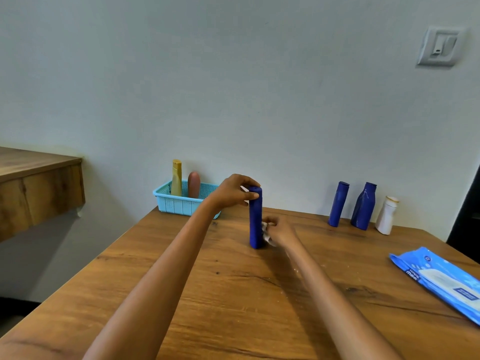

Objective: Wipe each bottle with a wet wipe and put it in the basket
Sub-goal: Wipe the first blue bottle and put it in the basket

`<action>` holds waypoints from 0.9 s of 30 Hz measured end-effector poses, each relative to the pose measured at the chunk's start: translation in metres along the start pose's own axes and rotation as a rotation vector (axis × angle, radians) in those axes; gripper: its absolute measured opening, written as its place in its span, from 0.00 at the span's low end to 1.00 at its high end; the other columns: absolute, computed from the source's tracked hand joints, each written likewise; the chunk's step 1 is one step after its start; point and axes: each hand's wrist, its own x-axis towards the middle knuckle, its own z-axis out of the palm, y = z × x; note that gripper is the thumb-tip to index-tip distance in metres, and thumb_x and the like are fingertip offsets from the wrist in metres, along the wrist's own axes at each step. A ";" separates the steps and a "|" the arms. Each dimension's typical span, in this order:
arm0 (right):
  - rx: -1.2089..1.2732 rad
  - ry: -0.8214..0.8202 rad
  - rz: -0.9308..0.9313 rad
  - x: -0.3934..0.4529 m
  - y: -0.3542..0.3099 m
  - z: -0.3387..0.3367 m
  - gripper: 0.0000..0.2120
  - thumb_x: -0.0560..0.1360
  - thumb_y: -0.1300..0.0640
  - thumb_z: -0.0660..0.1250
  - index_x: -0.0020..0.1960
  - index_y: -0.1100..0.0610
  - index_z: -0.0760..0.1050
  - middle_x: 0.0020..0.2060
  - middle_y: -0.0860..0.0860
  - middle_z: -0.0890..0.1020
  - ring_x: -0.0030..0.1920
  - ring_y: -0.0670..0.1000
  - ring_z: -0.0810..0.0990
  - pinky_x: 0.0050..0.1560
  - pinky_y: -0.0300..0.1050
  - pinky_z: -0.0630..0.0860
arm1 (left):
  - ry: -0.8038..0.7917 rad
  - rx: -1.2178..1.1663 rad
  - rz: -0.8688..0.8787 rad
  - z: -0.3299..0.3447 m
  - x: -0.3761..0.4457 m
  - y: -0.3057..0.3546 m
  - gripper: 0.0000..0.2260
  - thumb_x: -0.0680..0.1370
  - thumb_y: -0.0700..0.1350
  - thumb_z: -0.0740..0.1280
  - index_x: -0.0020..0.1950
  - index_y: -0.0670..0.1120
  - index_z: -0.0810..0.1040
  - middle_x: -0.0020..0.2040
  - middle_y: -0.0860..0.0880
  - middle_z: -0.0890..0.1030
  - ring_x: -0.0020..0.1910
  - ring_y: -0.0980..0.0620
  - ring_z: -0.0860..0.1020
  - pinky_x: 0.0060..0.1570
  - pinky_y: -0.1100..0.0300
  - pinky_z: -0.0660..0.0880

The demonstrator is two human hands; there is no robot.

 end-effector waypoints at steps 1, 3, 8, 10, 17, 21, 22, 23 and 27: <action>-0.032 -0.012 0.006 -0.001 0.001 0.001 0.17 0.78 0.61 0.60 0.66 0.55 0.70 0.60 0.53 0.77 0.53 0.51 0.78 0.55 0.46 0.77 | 0.019 -0.004 -0.008 0.002 0.001 0.001 0.13 0.76 0.37 0.67 0.61 0.38 0.76 0.56 0.42 0.79 0.51 0.52 0.77 0.41 0.66 0.79; -0.055 -0.001 0.001 -0.003 -0.001 0.001 0.16 0.79 0.61 0.59 0.67 0.56 0.70 0.60 0.53 0.77 0.52 0.50 0.77 0.51 0.42 0.75 | 0.076 -0.012 -0.029 0.005 0.002 0.001 0.13 0.76 0.38 0.68 0.59 0.38 0.76 0.54 0.43 0.80 0.49 0.52 0.77 0.37 0.69 0.78; 0.260 0.151 -0.142 -0.001 -0.019 -0.005 0.13 0.78 0.63 0.57 0.56 0.56 0.78 0.48 0.53 0.81 0.49 0.54 0.79 0.48 0.49 0.76 | 0.213 -0.057 -0.106 0.008 0.005 -0.002 0.11 0.74 0.41 0.70 0.55 0.39 0.79 0.50 0.42 0.81 0.45 0.49 0.79 0.42 0.60 0.80; 0.377 0.226 -0.211 -0.006 -0.030 -0.012 0.11 0.78 0.60 0.59 0.52 0.56 0.79 0.48 0.51 0.82 0.49 0.52 0.79 0.49 0.49 0.77 | 0.253 -0.052 -0.134 0.010 0.005 -0.001 0.10 0.74 0.42 0.70 0.53 0.40 0.80 0.49 0.42 0.82 0.45 0.47 0.80 0.47 0.54 0.80; 0.358 0.313 -0.292 -0.005 -0.034 -0.008 0.09 0.78 0.57 0.61 0.53 0.54 0.78 0.49 0.49 0.81 0.49 0.49 0.79 0.49 0.45 0.75 | 0.446 -0.205 -0.203 0.003 0.007 0.003 0.11 0.74 0.47 0.71 0.50 0.40 0.80 0.46 0.41 0.82 0.45 0.45 0.82 0.50 0.48 0.80; 0.242 0.222 -0.203 0.000 -0.015 0.000 0.10 0.78 0.59 0.59 0.54 0.56 0.78 0.49 0.52 0.82 0.48 0.52 0.79 0.46 0.47 0.75 | 0.505 -0.257 -0.222 -0.005 0.004 0.003 0.12 0.75 0.46 0.70 0.52 0.39 0.81 0.45 0.43 0.82 0.46 0.45 0.82 0.48 0.52 0.80; 0.226 0.209 -0.167 0.001 -0.011 0.001 0.10 0.78 0.60 0.59 0.54 0.55 0.78 0.47 0.52 0.82 0.47 0.51 0.78 0.45 0.46 0.75 | 0.522 -0.284 -0.227 -0.007 0.003 0.004 0.12 0.75 0.45 0.70 0.53 0.39 0.81 0.45 0.43 0.82 0.47 0.45 0.82 0.45 0.56 0.81; 0.222 0.203 -0.128 0.002 -0.007 0.002 0.10 0.78 0.61 0.59 0.54 0.55 0.77 0.46 0.52 0.81 0.46 0.51 0.78 0.45 0.45 0.76 | 0.536 -0.313 -0.232 -0.009 0.003 0.004 0.12 0.75 0.45 0.70 0.53 0.39 0.81 0.46 0.43 0.82 0.47 0.45 0.82 0.42 0.59 0.80; 0.269 0.216 -0.044 0.006 0.007 0.004 0.08 0.77 0.63 0.61 0.51 0.57 0.77 0.46 0.54 0.82 0.46 0.53 0.81 0.47 0.47 0.78 | 0.564 -0.406 -0.227 -0.017 0.002 0.003 0.11 0.76 0.43 0.69 0.53 0.37 0.79 0.46 0.40 0.81 0.46 0.45 0.81 0.42 0.59 0.80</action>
